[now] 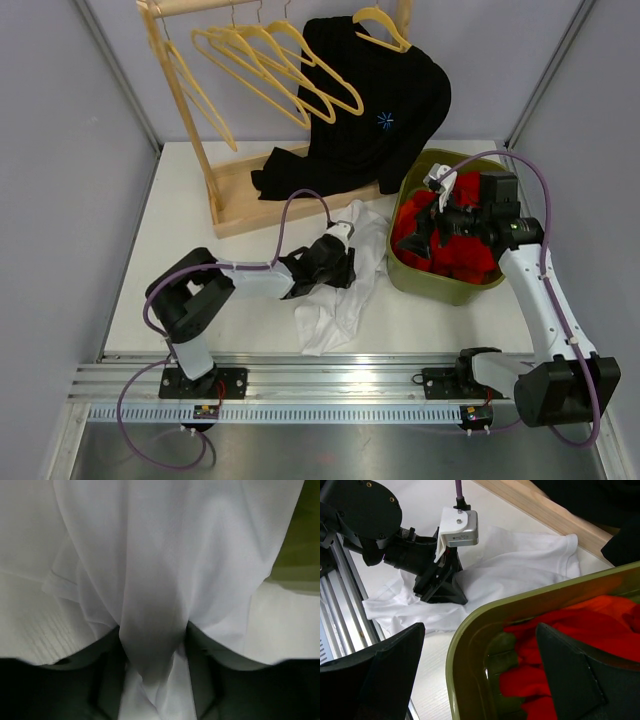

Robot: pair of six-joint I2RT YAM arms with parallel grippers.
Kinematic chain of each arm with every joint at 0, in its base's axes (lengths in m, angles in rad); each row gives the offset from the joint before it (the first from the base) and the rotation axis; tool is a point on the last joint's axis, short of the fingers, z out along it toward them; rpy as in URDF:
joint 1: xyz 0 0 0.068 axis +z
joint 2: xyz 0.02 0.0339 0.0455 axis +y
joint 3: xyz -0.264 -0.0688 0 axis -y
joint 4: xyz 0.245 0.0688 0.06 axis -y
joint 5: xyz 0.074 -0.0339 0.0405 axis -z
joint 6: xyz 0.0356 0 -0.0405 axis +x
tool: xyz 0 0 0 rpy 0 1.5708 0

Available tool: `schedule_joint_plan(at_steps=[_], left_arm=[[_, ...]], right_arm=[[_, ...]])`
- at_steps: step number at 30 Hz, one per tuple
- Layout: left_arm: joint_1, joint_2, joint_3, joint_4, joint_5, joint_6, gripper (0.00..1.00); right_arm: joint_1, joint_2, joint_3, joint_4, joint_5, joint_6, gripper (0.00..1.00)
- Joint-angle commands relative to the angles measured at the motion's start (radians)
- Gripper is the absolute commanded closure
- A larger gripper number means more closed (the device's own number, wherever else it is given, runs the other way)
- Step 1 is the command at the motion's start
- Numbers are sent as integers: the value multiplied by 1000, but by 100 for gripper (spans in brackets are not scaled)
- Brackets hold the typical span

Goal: Remove the t-shirt from the hanger
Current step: Place the tshirt into the basket

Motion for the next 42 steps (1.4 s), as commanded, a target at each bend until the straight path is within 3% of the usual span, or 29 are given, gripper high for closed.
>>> schedule_joint_plan(at_steps=[1, 4, 6, 11, 15, 18, 20, 22, 27, 39, 42], left_arm=[[-5, -27, -22, 133, -53, -6, 58], [-5, -82, -80, 168, -56, 21, 93], [-3, -133, -140, 202, -41, 55, 100], [-5, -444, -194, 57, -16, 196, 100], [-5, -703, -186, -80, 33, 311, 100], [-6, -829, -137, -140, 134, 357, 100], [-6, -859, -73, -197, 188, 372, 100], [-6, -859, -25, -244, 205, 382, 100], [-6, -866, 79, -225, 228, 373, 100], [-6, -866, 138, -56, 217, 359, 100], [-6, -863, 132, 5, 193, 346, 100]], right_arm=[[-11, -32, -6, 34, -42, 7, 1], [-14, -33, -7, 34, -59, 4, 1], [-13, -39, -7, 27, -94, -5, 1], [-14, -53, -23, -70, -294, -141, 1], [-2, -13, 5, -240, -503, -395, 1], [71, 23, 68, -303, -474, -445, 1], [134, 36, 107, -213, -419, -377, 1], [215, 53, 127, -115, -356, -208, 0], [318, 123, 238, 114, -290, 99, 0], [484, 204, 209, 333, -283, 355, 0], [512, 227, 175, 460, -304, 462, 1]])
